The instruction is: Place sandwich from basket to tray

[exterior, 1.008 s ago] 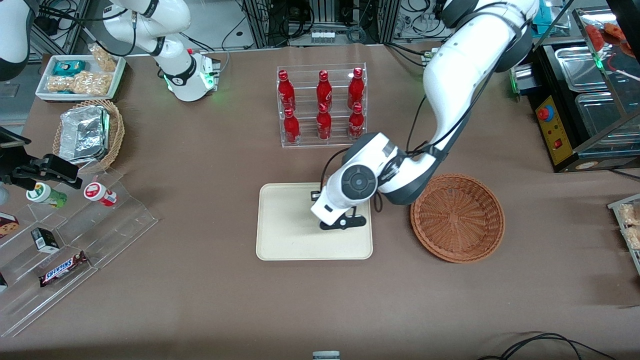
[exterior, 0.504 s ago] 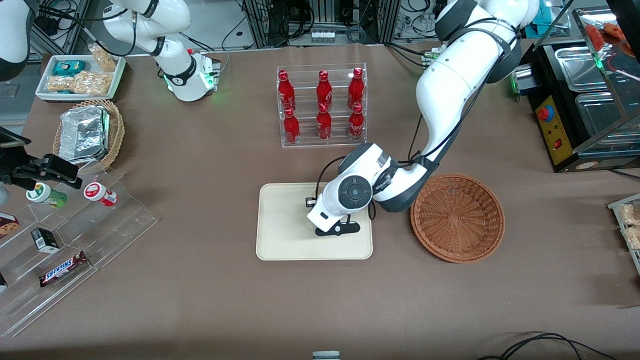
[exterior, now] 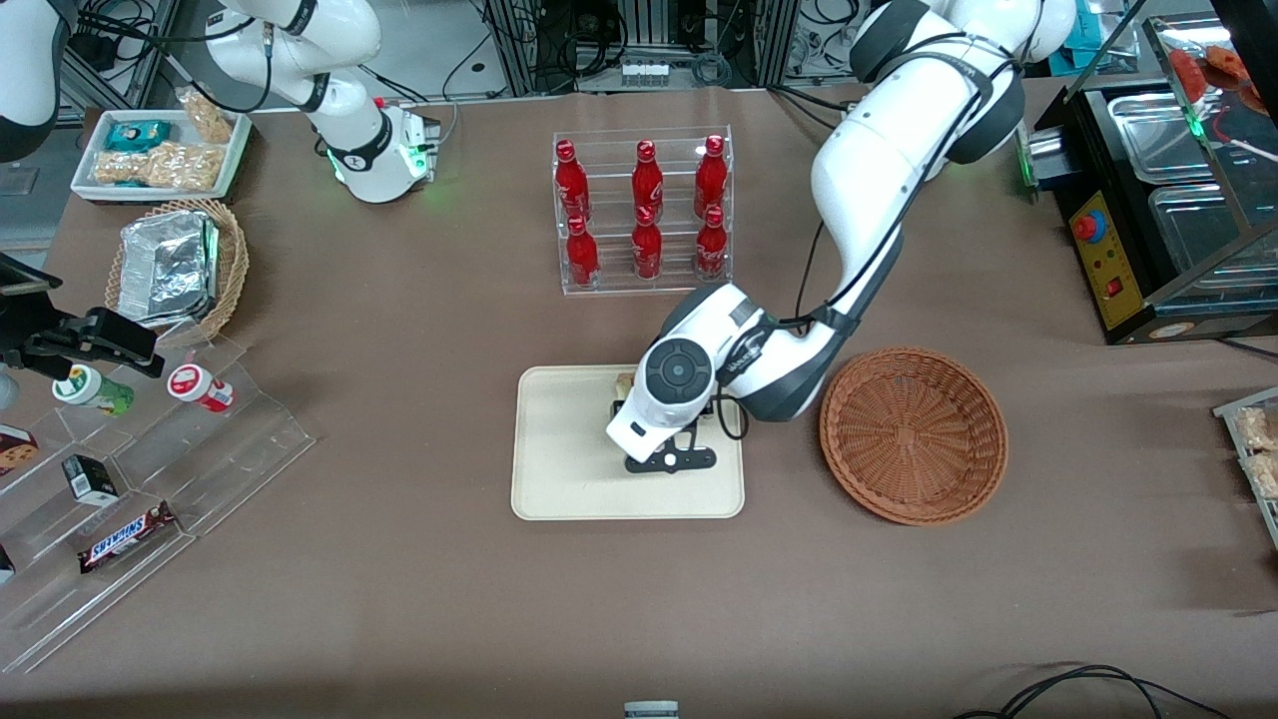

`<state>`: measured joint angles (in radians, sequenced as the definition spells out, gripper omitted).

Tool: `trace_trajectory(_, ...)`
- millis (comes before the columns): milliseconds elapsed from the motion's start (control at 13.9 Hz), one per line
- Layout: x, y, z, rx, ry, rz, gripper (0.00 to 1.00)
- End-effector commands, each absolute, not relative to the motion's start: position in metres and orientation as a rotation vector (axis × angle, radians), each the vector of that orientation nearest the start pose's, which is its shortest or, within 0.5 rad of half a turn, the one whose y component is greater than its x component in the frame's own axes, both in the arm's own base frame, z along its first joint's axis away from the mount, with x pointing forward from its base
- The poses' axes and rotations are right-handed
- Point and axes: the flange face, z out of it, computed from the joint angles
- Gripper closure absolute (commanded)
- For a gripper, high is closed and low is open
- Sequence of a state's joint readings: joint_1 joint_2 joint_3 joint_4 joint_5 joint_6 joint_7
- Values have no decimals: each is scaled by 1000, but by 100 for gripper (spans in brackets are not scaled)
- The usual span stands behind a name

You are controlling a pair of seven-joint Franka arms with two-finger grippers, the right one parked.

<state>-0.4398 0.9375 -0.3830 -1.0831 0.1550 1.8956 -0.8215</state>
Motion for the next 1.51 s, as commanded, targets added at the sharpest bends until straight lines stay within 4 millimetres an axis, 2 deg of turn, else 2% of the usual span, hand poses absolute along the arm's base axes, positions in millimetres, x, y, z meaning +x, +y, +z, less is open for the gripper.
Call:
trace_trajectory(0,605,-439,349,-3197,-196,342,0)
trace_trajectory(144,610,-411,381,-3190,-159,399,0)
trace_trajectory(216,617,-384,398,-3187,-147,441,0)
trace_trajectory(360,628,-336,410,-3178,-46,560,0)
trace_trajectory(432,638,-296,420,-3174,-17,593,0)
trace_trajectory(576,639,-229,433,-3123,52,730,0)
trace_trajectory(720,627,-153,435,-3073,-71,825,0)
trace_trajectory(792,618,-131,435,-3073,-106,804,0)
trace_trajectory(936,587,-122,439,-3059,-80,693,0)
trace_trajectory(1080,574,-94,451,-3070,-164,600,0)
trace_trajectory(1440,555,-79,517,-2998,-171,383,0)
